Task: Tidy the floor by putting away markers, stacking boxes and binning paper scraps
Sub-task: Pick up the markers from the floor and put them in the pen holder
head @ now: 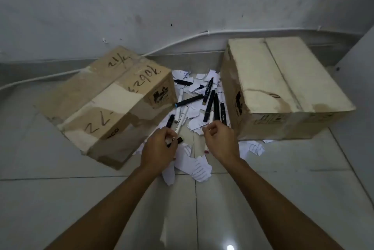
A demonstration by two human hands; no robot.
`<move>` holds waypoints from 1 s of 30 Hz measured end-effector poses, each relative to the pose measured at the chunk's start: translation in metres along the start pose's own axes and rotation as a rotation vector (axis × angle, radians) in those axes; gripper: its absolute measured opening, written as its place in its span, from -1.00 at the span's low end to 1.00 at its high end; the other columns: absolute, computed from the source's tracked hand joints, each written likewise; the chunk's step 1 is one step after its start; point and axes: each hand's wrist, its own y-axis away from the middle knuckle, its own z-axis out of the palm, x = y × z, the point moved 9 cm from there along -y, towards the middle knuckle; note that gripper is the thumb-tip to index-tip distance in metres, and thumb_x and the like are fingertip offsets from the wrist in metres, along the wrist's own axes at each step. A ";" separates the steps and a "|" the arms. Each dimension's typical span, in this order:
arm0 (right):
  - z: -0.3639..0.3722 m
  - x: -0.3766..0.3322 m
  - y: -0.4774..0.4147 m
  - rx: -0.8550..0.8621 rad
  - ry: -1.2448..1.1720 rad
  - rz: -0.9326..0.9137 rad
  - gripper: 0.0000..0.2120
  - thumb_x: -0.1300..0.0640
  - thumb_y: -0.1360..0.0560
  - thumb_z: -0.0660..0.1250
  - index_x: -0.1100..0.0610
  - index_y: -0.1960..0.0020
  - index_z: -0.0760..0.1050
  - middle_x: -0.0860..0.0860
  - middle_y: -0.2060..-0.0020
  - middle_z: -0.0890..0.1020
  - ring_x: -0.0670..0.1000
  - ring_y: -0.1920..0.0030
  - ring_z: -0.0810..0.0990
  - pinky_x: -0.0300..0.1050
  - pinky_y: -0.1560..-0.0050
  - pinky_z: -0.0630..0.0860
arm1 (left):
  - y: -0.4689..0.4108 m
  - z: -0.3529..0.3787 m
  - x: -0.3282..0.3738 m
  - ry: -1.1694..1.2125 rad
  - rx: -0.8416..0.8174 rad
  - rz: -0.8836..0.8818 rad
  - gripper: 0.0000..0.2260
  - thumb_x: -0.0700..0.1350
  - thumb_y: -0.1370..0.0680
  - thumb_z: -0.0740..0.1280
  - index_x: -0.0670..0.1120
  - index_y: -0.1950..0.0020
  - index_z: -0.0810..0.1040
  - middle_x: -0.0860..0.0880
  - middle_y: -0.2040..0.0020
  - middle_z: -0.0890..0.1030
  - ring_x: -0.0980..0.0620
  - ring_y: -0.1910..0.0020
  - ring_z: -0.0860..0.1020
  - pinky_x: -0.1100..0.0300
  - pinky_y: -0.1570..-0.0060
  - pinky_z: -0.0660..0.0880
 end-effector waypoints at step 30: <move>0.002 -0.008 -0.082 0.130 0.215 0.157 -0.66 -0.01 -0.54 0.35 0.23 -0.15 0.44 0.16 0.01 0.58 0.18 0.09 0.62 -0.07 0.27 0.49 | -0.059 0.016 0.003 -0.353 -0.020 -0.151 -0.47 0.30 -0.56 0.21 -0.16 -0.18 0.44 -0.19 -0.05 0.60 -0.24 -0.03 0.60 -0.05 0.05 0.57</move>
